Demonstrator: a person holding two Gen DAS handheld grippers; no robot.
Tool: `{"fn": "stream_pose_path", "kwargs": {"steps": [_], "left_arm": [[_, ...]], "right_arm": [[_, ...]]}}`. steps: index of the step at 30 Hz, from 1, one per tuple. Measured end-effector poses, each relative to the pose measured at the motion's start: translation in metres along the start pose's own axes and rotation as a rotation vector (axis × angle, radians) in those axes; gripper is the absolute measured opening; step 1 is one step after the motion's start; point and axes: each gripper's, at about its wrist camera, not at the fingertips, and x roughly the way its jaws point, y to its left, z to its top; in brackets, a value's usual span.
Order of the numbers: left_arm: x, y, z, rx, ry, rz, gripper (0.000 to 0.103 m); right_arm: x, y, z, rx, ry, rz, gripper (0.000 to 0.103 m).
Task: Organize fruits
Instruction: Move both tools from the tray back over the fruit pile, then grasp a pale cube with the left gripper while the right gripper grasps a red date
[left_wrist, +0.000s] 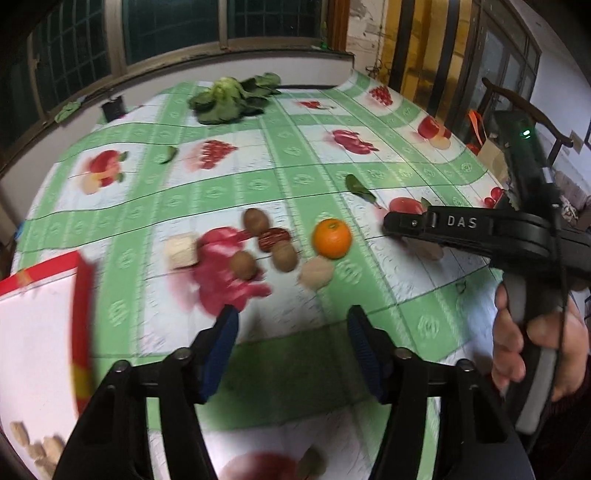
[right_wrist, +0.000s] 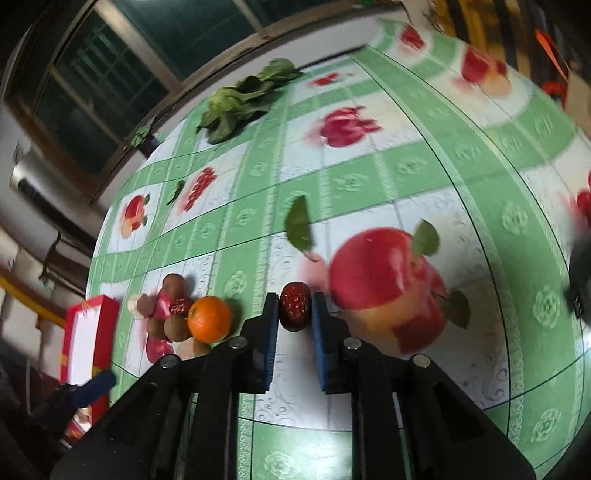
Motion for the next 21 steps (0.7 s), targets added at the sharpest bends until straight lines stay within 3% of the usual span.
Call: {"fn": "stream_pose_path", "kwargs": {"steps": [4, 6, 11, 14, 21], "left_arm": [[0.021, -0.006, 0.009, 0.000, 0.029, 0.009, 0.050], [0.031, -0.005, 0.012, -0.017, 0.056, -0.001, 0.041], [0.043, -0.007, 0.020, -0.025, 0.059, -0.014, 0.039], [0.046, -0.013, 0.023, -0.015, 0.057, -0.034, 0.025], [0.038, -0.009, 0.017, -0.037, 0.044, -0.061, 0.025]], "right_arm": [[0.000, 0.000, 0.000, 0.016, 0.014, 0.019, 0.019], [0.001, -0.002, 0.000, 0.028, 0.021, 0.034, 0.019], [0.002, -0.003, 0.000, 0.040, 0.037, 0.057, 0.019], [0.003, -0.002, 0.000, 0.037, 0.044, 0.065, 0.019], [0.003, 0.000, -0.001, 0.022, 0.041, 0.062, 0.019]]}}
